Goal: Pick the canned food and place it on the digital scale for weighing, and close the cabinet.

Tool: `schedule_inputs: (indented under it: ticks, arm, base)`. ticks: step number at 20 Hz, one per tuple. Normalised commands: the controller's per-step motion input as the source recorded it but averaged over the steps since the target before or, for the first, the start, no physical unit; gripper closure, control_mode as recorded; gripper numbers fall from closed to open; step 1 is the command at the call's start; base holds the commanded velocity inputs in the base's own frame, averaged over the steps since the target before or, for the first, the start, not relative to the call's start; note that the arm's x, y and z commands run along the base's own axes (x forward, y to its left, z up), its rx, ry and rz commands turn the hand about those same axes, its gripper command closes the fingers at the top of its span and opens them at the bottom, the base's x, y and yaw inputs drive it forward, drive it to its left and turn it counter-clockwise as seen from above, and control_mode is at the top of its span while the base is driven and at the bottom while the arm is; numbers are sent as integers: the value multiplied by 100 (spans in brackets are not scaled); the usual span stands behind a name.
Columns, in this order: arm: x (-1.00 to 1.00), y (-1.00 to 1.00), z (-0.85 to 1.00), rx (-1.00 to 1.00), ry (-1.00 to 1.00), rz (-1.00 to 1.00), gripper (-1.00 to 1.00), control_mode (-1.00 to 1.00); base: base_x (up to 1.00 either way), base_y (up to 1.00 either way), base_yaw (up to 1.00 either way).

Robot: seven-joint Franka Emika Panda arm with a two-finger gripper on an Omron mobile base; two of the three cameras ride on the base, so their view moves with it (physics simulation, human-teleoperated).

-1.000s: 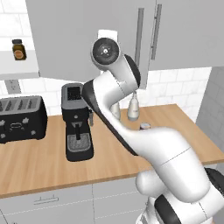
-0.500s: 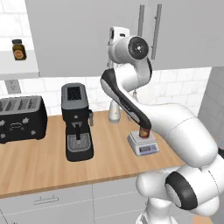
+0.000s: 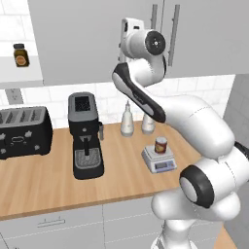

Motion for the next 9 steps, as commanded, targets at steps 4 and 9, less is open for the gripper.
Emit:
schedule_inputs:
  ticks: [4,9]
  arm:
    - [76,0,1,0,-6,0,-100,-100]
    - [16,-4,-64,0,-15,0,-100,-100]
  base:
    - [0,0,0]
    - [0,0,0]
